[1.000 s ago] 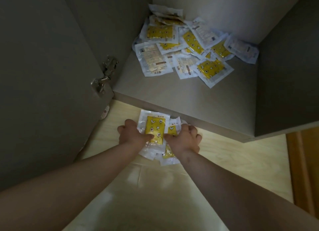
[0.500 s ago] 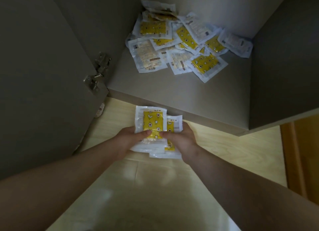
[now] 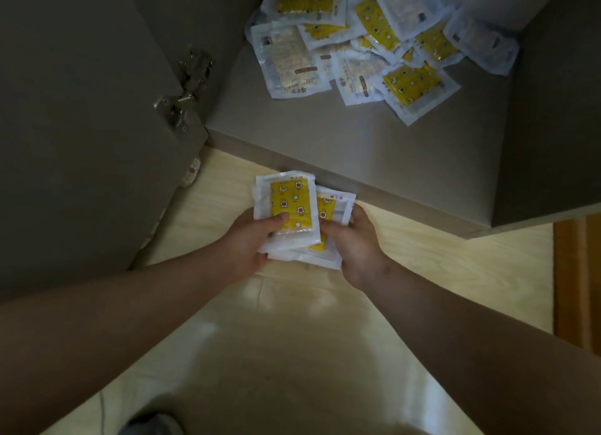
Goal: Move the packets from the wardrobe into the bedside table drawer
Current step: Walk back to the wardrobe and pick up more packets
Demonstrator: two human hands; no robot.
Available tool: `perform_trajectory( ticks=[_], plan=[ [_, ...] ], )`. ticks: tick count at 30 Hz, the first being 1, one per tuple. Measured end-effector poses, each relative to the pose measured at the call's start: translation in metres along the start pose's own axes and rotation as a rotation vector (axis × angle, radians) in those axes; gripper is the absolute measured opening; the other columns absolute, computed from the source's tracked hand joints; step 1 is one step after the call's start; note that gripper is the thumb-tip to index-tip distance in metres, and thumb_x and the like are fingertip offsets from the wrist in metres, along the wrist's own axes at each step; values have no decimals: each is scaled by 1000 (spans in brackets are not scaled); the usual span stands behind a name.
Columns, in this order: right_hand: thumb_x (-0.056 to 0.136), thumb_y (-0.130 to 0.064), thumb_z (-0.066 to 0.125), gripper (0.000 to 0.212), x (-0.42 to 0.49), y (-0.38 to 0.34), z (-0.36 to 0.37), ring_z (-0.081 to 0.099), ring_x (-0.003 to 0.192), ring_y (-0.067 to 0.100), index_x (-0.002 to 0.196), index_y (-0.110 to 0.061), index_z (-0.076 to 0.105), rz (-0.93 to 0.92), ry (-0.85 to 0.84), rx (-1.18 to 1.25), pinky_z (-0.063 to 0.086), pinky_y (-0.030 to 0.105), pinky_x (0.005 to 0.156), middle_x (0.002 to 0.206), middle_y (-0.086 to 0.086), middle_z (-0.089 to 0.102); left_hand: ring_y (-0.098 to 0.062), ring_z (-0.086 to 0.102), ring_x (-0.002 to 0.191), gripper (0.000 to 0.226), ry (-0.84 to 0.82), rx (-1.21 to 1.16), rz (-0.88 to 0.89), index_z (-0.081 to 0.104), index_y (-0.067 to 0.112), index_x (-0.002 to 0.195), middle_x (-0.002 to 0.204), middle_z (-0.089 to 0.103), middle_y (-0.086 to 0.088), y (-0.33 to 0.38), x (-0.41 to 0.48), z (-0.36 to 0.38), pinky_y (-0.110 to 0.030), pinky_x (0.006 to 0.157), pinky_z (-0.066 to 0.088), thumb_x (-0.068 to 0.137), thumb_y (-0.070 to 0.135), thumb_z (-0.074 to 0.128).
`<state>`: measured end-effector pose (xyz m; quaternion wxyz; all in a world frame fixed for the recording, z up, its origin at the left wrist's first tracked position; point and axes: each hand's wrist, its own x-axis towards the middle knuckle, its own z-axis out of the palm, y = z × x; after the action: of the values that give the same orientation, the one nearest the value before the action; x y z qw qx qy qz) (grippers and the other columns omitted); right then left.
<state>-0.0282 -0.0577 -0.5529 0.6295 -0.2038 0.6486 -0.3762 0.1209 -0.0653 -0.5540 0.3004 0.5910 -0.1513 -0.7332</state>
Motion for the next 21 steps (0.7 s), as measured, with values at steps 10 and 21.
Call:
perform_trajectory(
  ticks=[10,21],
  plan=[
    [79,-2,65,28,-11,3,6,69,86,27,105,-12,64,8,27,-104,57,43,81,97,10,71,-24,69,91,34,-100,6,-4,55,15,128,119,66,-12,-11,-14,-11,-33,64,60,94,15,52],
    [83,0,62,22,-62,-10,0,67,78,29,101,-11,67,192,168,24,56,40,75,92,10,70,-23,70,82,23,-103,47,-90,59,15,116,97,72,-7,-14,-61,11,-38,68,58,95,10,49]
  ],
)
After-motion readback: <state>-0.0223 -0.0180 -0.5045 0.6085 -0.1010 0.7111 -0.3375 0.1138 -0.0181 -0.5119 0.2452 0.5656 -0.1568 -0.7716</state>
